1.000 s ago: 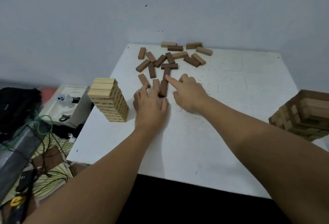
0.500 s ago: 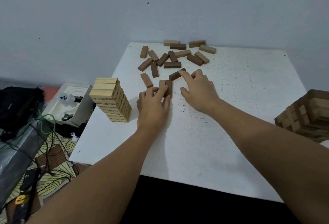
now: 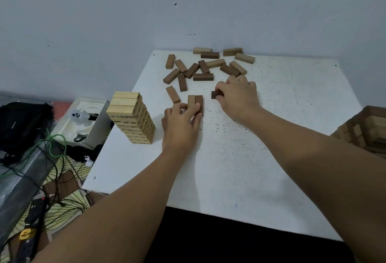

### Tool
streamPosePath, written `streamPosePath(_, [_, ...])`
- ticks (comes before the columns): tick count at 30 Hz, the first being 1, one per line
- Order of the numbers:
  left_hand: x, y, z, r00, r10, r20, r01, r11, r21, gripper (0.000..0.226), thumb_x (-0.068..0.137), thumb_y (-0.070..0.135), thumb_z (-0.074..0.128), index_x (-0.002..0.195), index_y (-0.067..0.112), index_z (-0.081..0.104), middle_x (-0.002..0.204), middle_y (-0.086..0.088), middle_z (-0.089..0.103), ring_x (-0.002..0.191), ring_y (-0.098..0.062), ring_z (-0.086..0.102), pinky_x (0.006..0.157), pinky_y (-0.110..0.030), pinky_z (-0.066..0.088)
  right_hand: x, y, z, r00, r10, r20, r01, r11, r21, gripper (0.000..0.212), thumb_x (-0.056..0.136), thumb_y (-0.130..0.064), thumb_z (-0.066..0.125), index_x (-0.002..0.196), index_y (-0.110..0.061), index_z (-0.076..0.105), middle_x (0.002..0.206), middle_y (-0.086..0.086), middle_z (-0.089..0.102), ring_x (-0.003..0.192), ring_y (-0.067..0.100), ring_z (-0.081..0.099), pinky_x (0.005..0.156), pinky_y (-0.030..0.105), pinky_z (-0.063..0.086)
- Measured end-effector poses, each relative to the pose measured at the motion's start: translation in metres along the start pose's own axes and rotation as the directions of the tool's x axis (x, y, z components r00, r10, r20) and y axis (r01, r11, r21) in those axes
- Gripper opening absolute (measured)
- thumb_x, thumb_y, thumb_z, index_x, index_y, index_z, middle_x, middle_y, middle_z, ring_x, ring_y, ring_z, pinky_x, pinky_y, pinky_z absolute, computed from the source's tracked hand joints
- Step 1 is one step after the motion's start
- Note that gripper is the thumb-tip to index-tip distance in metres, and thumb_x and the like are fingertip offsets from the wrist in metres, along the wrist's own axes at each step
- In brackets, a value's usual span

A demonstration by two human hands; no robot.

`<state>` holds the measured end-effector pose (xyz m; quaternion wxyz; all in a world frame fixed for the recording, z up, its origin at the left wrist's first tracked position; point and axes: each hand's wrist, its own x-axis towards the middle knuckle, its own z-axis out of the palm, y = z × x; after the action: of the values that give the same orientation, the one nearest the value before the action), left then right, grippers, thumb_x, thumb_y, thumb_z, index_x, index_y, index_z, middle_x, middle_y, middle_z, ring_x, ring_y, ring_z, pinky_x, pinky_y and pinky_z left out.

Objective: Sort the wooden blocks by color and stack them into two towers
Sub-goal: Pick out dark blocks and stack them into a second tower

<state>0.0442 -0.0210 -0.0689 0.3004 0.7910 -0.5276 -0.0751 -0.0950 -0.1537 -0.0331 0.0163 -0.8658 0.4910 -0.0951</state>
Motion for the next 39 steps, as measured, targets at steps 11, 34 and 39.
streamPosePath(11, [-0.008, 0.014, -0.009, 1.000, -0.021, -0.011, 0.019, 0.994, -0.107, 0.043, 0.086, 0.057, 0.060, 0.125, 0.041, 0.070, 0.121, 0.025, 0.048, 0.124, -0.003, 0.031, 0.116, -0.036, 0.027, -0.013, -0.020, -0.008, 0.957, 0.183, 0.225, -0.274, 0.823, 0.498, 0.017, 0.096, -0.047, 0.062, 0.100, -0.033, 0.072, 0.092, -0.012, 0.069, 0.094, 0.015, 0.065, 0.093, 0.046, 0.054])
streamPosePath(34, [-0.008, 0.013, -0.008, 0.999, 0.037, 0.012, -0.036, 0.994, -0.102, 0.040, 0.076, 0.048, 0.065, 0.115, 0.040, 0.071, 0.124, 0.031, 0.056, 0.120, 0.000, 0.035, 0.110, -0.025, 0.023, -0.037, -0.009, -0.001, 0.958, 0.133, 0.252, -0.253, 0.806, 0.535, 0.027, 0.101, -0.044, 0.054, 0.124, -0.040, 0.068, 0.102, -0.013, 0.071, 0.099, 0.012, 0.064, 0.095, 0.039, 0.052])
streamPosePath(39, [-0.011, 0.013, -0.014, 0.992, 0.072, 0.100, -0.055, 0.985, -0.164, 0.043, 0.071, 0.050, 0.066, 0.113, 0.041, 0.072, 0.124, 0.032, 0.059, 0.120, -0.005, 0.038, 0.112, -0.033, 0.032, -0.067, -0.005, -0.012, 0.967, 0.120, 0.227, -0.216, 0.859, 0.464, 0.029, 0.104, -0.041, 0.052, 0.130, -0.038, 0.065, 0.089, -0.019, 0.062, 0.098, 0.011, 0.058, 0.105, 0.043, 0.042])
